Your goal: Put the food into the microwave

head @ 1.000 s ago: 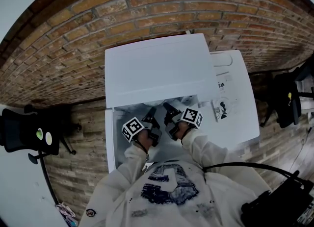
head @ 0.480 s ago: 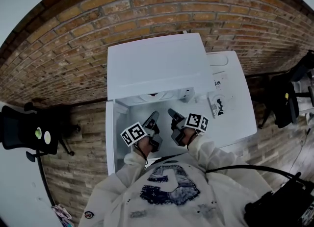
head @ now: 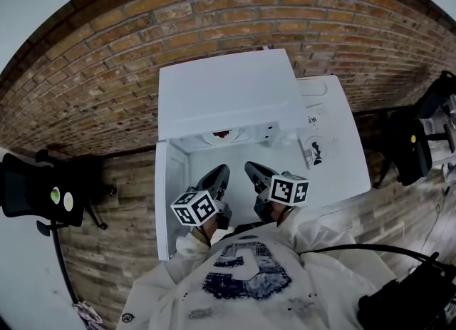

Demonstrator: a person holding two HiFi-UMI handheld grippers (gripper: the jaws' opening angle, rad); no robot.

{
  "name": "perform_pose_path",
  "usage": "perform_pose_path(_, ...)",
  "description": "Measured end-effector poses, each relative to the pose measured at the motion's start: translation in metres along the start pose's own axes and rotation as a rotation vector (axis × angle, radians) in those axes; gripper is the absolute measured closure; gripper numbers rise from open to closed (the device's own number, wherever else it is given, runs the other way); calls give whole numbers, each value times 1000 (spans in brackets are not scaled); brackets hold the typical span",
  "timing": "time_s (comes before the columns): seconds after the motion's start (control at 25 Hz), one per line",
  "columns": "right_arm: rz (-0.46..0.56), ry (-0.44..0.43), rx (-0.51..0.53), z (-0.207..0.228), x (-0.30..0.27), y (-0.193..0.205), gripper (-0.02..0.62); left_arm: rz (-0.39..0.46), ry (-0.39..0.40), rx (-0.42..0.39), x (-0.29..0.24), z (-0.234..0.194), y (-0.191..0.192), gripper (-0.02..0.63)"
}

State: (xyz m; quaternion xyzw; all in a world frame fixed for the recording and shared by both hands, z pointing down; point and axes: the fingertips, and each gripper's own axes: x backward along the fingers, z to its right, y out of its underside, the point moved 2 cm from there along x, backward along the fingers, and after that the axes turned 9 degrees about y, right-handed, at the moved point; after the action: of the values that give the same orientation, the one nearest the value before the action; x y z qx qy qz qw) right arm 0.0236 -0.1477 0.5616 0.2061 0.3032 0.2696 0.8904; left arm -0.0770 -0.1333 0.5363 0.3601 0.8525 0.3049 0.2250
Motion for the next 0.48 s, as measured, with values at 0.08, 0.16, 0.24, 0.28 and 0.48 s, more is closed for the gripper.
perform_pose_path(0.08,25,-2,108,-15,11,-4,578,-1,-8,-93,7,13,-9,589)
perform_pose_path(0.16,53,4,201,-28,22,-9,580,6,-22,-177,15,25,-18,592)
perform_pose_path(0.24,86,20,278,-39,32,-14,580,16,-46,-250,24,35,-28,595)
perform_pose_path(0.28,104,31,310,-44,38,-16,580,22,-61,-285,28,39,-33,597)
perform_pose_path(0.48,198,105,461,-63,68,-26,581,57,-132,-428,53,57,-50,598)
